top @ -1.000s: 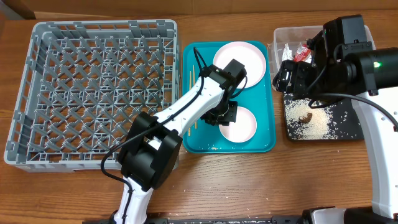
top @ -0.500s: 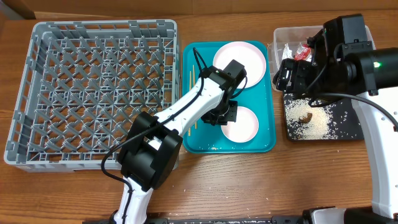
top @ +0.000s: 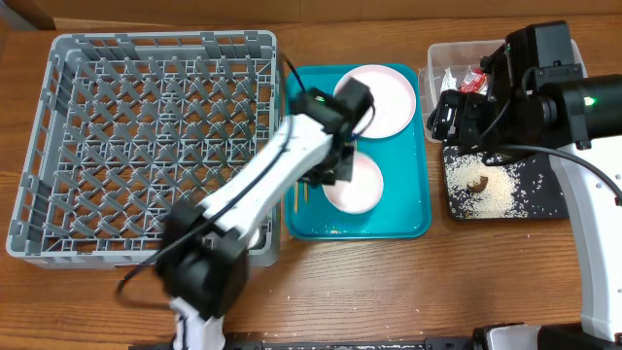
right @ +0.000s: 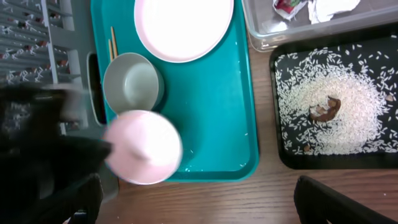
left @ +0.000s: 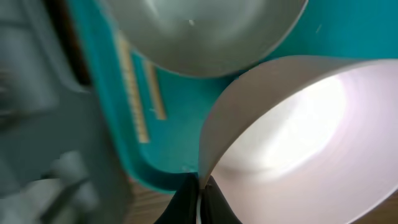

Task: Sort waste into correct bins and load items into the dishwasher
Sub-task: 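Lift the pink bowl with the left gripper toward the dish rack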

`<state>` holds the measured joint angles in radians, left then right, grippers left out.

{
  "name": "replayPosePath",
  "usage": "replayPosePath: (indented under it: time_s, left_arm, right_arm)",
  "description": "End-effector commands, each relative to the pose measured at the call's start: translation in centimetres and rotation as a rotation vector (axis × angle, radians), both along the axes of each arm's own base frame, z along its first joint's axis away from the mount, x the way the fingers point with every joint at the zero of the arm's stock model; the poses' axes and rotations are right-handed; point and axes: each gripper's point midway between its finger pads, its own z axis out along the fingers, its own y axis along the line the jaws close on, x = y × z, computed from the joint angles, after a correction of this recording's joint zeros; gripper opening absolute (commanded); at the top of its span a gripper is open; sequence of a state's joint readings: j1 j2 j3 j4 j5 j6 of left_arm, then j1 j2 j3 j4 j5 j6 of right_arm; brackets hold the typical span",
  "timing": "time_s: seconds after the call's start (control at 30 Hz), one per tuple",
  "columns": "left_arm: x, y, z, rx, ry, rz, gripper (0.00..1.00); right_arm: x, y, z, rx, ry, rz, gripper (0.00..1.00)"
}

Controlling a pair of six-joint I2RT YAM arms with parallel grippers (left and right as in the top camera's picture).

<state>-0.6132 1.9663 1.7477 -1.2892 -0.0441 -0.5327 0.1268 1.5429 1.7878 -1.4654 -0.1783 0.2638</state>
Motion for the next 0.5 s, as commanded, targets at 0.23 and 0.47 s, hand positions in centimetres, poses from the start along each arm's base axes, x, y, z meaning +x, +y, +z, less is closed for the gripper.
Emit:
replayPosePath:
  time_s: [0.23, 0.47]
  left_arm:
    - [4.9, 11.5, 14.6, 0.457, -0.615, 0.146, 0.04]
    - [6.4, 14.4, 18.9, 0.687, -0.82, 0.243, 0.04]
  right_arm:
    - [0.1, -0.1, 0.9, -0.002, -0.035, 0.001, 1.0]
    - [0.1, -0.1, 0.9, -0.002, -0.035, 0.001, 1.0]
